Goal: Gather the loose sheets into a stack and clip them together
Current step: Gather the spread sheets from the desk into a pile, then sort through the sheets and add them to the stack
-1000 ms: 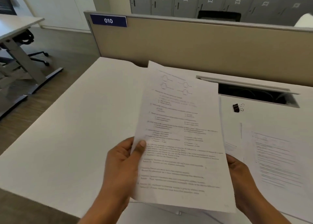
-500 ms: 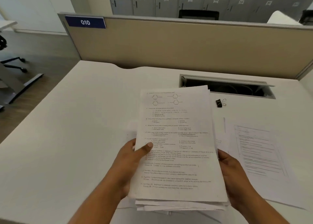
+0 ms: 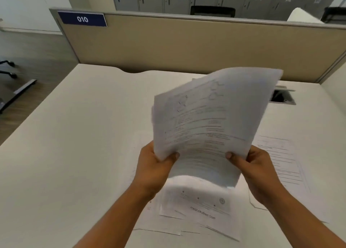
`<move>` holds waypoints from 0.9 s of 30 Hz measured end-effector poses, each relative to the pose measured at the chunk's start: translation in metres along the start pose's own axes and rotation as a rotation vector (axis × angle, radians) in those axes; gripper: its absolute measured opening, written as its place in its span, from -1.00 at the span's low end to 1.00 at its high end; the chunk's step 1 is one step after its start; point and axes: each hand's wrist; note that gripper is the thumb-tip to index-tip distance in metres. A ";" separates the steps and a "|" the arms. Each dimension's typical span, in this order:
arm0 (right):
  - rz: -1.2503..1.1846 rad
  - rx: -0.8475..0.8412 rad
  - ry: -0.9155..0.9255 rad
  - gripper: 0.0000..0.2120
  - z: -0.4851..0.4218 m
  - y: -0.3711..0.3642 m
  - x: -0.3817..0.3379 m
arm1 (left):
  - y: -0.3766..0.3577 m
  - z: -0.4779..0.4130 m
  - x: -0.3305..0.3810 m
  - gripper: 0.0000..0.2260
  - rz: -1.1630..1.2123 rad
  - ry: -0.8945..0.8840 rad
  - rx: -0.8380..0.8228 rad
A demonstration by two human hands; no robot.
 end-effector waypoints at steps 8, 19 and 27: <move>0.063 -0.064 0.042 -0.65 -0.002 -0.002 0.017 | -0.010 -0.008 -0.022 -0.75 0.005 -0.029 -0.033; 0.220 0.094 0.014 -0.83 -0.008 0.019 0.025 | -0.013 -0.024 -0.002 -0.82 0.237 0.082 -0.025; 0.070 0.109 -0.174 -0.80 0.003 0.022 0.029 | -0.020 -0.010 -0.017 -0.80 0.206 0.377 -0.103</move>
Point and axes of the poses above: each hand's wrist, its own z-axis away from the middle knuckle, its own y-axis out of the back of the hand, x = y × z, and after that the axes turned 7 degrees about -y, right-handed
